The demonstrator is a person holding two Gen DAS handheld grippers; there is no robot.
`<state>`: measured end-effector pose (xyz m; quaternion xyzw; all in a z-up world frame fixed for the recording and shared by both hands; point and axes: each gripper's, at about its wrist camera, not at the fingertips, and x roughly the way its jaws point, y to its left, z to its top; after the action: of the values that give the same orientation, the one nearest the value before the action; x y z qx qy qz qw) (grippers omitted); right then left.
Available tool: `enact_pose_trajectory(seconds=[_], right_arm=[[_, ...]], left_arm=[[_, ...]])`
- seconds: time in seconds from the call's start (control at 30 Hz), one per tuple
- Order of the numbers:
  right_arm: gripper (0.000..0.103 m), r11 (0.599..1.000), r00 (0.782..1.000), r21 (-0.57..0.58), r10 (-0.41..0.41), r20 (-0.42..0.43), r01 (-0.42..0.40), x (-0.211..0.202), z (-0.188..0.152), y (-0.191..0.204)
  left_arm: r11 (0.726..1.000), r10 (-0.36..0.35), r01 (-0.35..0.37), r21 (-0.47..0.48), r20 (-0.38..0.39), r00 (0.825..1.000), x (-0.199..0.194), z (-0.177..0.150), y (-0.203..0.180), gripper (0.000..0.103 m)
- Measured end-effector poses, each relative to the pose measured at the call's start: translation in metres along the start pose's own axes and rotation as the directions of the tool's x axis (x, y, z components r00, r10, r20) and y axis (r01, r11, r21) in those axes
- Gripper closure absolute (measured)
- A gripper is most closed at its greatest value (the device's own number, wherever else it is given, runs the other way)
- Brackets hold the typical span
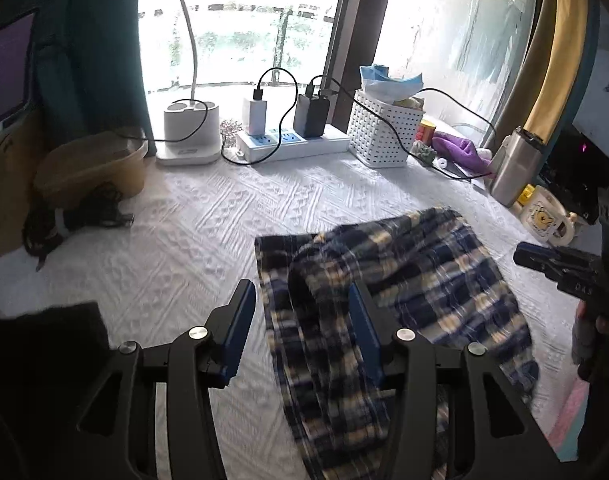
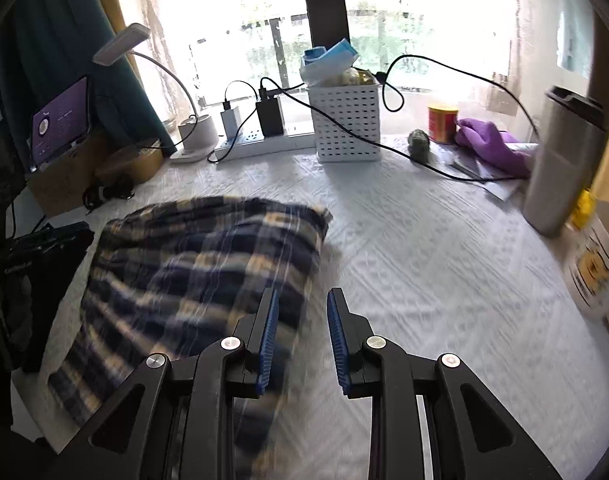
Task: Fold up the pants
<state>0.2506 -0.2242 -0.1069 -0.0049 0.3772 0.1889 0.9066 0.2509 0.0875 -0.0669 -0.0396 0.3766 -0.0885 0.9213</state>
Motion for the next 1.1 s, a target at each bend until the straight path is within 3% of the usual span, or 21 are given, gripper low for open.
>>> enact_pose_trajectory(seconds=[0.33, 0.4, 0.5, 0.53, 0.57, 0.63, 0.73, 0.8, 0.87, 0.97, 1.1], right_arm=[[0.076, 0.999, 0.999, 0.000, 0.032, -0.038, -0.032, 0.054, 0.033, -0.010], [0.076, 0.999, 0.998, -0.002, 0.041, -0.039, -0.042, 0.060, 0.038, -0.011], [0.075, 0.998, 0.997, 0.003, 0.058, -0.045, -0.058, 0.070, 0.044, -0.012], [0.066, 0.998, 0.997, 0.002, 0.061, -0.052, -0.061, 0.074, 0.045, -0.013], [0.050, 0.998, 0.996, 0.001, 0.063, -0.062, -0.063, 0.078, 0.045, -0.014], [0.035, 0.998, 0.995, 0.005, 0.064, -0.075, -0.064, 0.085, 0.045, -0.016], [0.035, 0.995, 0.993, 0.029, 0.098, -0.067, -0.096, 0.088, 0.044, -0.022], [0.038, 0.993, 0.992, 0.037, 0.116, -0.058, -0.114, 0.088, 0.043, -0.024], [0.060, 0.989, 0.987, 0.032, 0.143, -0.073, -0.141, 0.094, 0.042, -0.022], [0.073, 0.988, 0.983, 0.013, 0.156, -0.093, -0.155, 0.105, 0.039, -0.016], [0.081, 0.991, 0.989, 0.010, 0.135, -0.064, -0.134, 0.099, 0.045, -0.017]], left_arm=[[0.995, -0.010, 0.011, 0.103, -0.009, 1.000, 0.031, 0.007, -0.008, 0.056], [0.993, -0.014, 0.016, 0.113, -0.013, 1.000, 0.035, 0.010, -0.008, 0.070], [0.993, -0.019, 0.023, 0.114, -0.035, 0.999, 0.044, 0.012, -0.008, 0.076], [0.993, -0.016, 0.021, 0.115, -0.040, 0.999, 0.046, 0.013, -0.009, 0.077], [0.993, -0.014, 0.019, 0.115, -0.045, 0.999, 0.048, 0.014, -0.009, 0.080], [0.994, -0.013, 0.018, 0.103, -0.051, 0.999, 0.051, 0.014, -0.006, 0.083], [0.996, -0.019, 0.024, 0.088, -0.050, 0.999, 0.050, 0.016, -0.004, 0.089], [0.996, -0.024, 0.028, 0.089, -0.039, 0.999, 0.046, 0.019, -0.005, 0.094], [0.995, -0.027, 0.030, 0.094, -0.033, 0.999, 0.046, 0.020, -0.006, 0.095], [0.995, -0.022, 0.026, 0.097, -0.044, 0.999, 0.049, 0.022, -0.006, 0.096], [0.993, -0.045, 0.052, 0.105, -0.063, 0.997, 0.044, 0.023, -0.007, 0.095]])
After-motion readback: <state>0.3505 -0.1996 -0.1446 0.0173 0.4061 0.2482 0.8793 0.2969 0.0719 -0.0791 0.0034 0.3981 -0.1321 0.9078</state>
